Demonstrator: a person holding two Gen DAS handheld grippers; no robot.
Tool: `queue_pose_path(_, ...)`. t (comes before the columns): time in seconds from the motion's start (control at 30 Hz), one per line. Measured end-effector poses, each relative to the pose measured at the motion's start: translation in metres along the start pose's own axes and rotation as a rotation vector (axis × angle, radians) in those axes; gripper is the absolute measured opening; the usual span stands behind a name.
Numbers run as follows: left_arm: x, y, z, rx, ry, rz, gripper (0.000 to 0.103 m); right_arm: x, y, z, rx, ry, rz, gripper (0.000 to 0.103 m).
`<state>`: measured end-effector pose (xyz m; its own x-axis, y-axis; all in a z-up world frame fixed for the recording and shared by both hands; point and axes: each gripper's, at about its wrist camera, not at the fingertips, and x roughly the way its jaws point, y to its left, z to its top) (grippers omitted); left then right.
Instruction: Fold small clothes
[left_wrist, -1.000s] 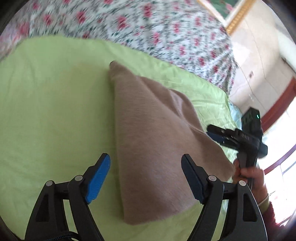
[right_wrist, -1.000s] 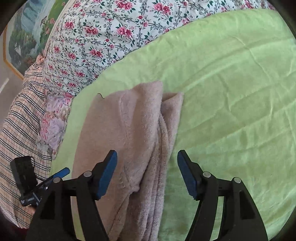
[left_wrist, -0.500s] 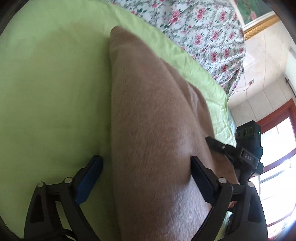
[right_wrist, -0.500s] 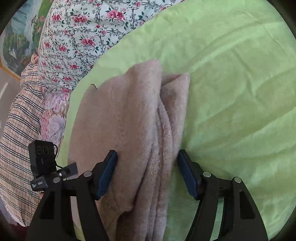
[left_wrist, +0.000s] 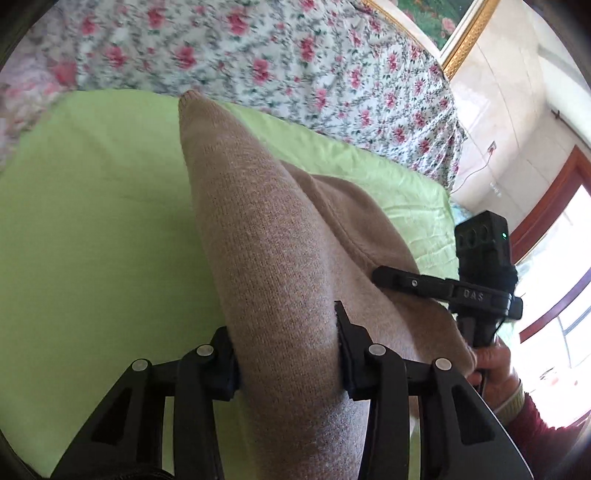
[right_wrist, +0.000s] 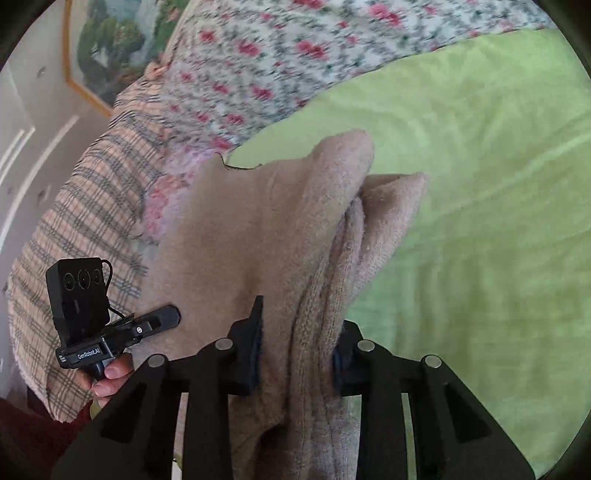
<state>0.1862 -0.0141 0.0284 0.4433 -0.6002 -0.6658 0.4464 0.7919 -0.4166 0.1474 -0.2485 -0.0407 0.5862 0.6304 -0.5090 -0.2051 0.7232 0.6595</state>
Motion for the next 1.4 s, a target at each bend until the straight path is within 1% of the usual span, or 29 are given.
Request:
queue_pose_path(0.07, -0.008, 0.015, -0.013, 0.0, 0.019, 0.023, 0.042, 0.02, 0.004, -0.01, 0.004, 0.038, 0.001, 0.031)
queue_pose_path(0.13, -0.003, 0.037, -0.028, -0.045, 0.066, 0.036, 0.043, 0.04, 0.004, -0.019, 0.007, 0.077, -0.038, 0.031)
queue_pose_path(0.17, 0.002, 0.046, -0.034, -0.074, 0.088, 0.033, 0.047, 0.046, 0.003, -0.022, 0.003, 0.085, -0.073, 0.032)
queue_pose_path(0.2, 0.006, 0.057, -0.041, -0.107, 0.099, 0.022, 0.05, 0.047, 0.0, -0.024, 0.015, 0.088, -0.07, 0.039)
queue_pose_path(0.23, 0.006, 0.067, -0.044, -0.142, 0.094, 0.004, 0.057, 0.046, -0.003, -0.022, 0.031, 0.093, -0.068, 0.042)
queue_pose_path(0.27, 0.004, 0.073, -0.045, -0.166, 0.086, -0.01, 0.064, 0.042, -0.004, -0.02, 0.037, 0.098, -0.09, 0.052)
queue_pose_path(0.3, 0.0, 0.077, -0.043, -0.184, 0.07, -0.012, 0.065, 0.038, -0.003, -0.016, 0.032, 0.095, -0.129, 0.063)
queue_pose_path(0.33, -0.007, 0.081, -0.041, -0.19, 0.034, -0.004, 0.065, 0.029, -0.001, -0.009, 0.013, 0.069, -0.183, 0.066)
queue_pose_path(0.37, -0.013, 0.084, -0.037, -0.188, 0.0, 0.011, 0.066, 0.022, 0.002, -0.003, 0.002, 0.044, -0.205, 0.067)
queue_pose_path(0.43, -0.015, 0.091, -0.027, -0.183, -0.025, 0.024, 0.067, 0.011, 0.004, 0.016, -0.003, -0.013, -0.227, 0.067)
queue_pose_path(0.53, -0.01, 0.101, -0.01, -0.2, -0.035, 0.047, 0.067, 0.025, 0.006, 0.045, -0.007, -0.018, -0.206, 0.067)
queue_pose_path(0.57, -0.005, 0.103, -0.005, -0.2, -0.033, 0.064, 0.067, 0.04, 0.005, 0.057, 0.002, -0.002, -0.191, 0.066)
queue_pose_path(0.6, -0.001, 0.106, -0.002, -0.201, -0.028, 0.08, 0.067, 0.049, 0.004, 0.062, 0.007, 0.008, -0.191, 0.06)
queue_pose_path(0.63, 0.004, 0.106, 0.002, -0.204, -0.021, 0.097, 0.068, 0.06, 0.002, 0.067, 0.014, 0.024, -0.192, 0.048)
queue_pose_path(0.67, 0.011, 0.105, 0.006, -0.205, -0.015, 0.111, 0.068, 0.066, 0.002, 0.071, 0.021, 0.037, -0.189, 0.013)
queue_pose_path(0.7, 0.014, 0.104, 0.008, -0.205, -0.009, 0.128, 0.068, 0.063, 0.006, 0.073, 0.02, 0.013, -0.179, 0.009)
queue_pose_path(0.77, 0.019, 0.099, 0.012, -0.192, -0.01, 0.156, 0.067, 0.032, 0.015, 0.072, -0.02, -0.104, -0.141, 0.008)
queue_pose_path(0.8, 0.018, 0.098, 0.012, -0.177, -0.016, 0.175, 0.066, 0.019, 0.017, 0.07, -0.027, -0.141, -0.15, 0.008)
queue_pose_path(0.83, 0.019, 0.096, 0.012, -0.156, -0.023, 0.194, 0.066, 0.013, 0.015, 0.068, -0.021, -0.156, -0.167, 0.008)
queue_pose_path(0.87, 0.021, 0.093, 0.013, -0.138, -0.028, 0.205, 0.064, 0.014, 0.009, 0.067, -0.011, -0.145, -0.183, 0.008)
queue_pose_path(0.93, 0.028, 0.09, 0.011, -0.112, -0.008, 0.239, 0.057, 0.03, -0.009, 0.062, 0.017, -0.083, -0.228, 0.008)
queue_pose_path(1.0, 0.034, 0.081, 0.009, -0.069, -0.001, 0.296, 0.057, 0.045, -0.022, 0.058, 0.037, -0.031, -0.249, 0.008)
queue_pose_path(1.03, 0.035, 0.075, 0.008, -0.042, -0.001, 0.33, 0.057, 0.052, -0.027, 0.055, 0.046, -0.004, -0.254, 0.009)
queue_pose_path(1.13, 0.021, 0.063, 0.004, -0.006, -0.007, 0.363, 0.057, 0.036, -0.026, 0.05, 0.084, -0.013, -0.258, 0.016)
queue_pose_path(1.17, 0.013, 0.059, 0.0, 0.004, -0.013, 0.37, 0.058, 0.025, -0.022, 0.047, 0.087, -0.028, -0.249, 0.022)
queue_pose_path(1.2, 0.003, 0.055, -0.005, 0.014, -0.022, 0.376, 0.058, 0.012, -0.018, 0.042, 0.085, -0.048, -0.237, 0.031)
queue_pose_path(1.3, -0.03, 0.042, -0.033, 0.017, -0.057, 0.376, 0.061, -0.022, 0.0, 0.015, 0.064, -0.104, -0.201, 0.051)
queue_pose_path(1.37, -0.056, 0.033, -0.064, -0.01, -0.111, 0.413, 0.061, -0.043, 0.01, -0.011, 0.038, -0.122, -0.167, 0.052)
queue_pose_path(1.4, -0.067, 0.028, -0.085, -0.017, -0.116, 0.395, 0.061, -0.052, 0.014, -0.027, 0.029, -0.127, -0.151, 0.052)
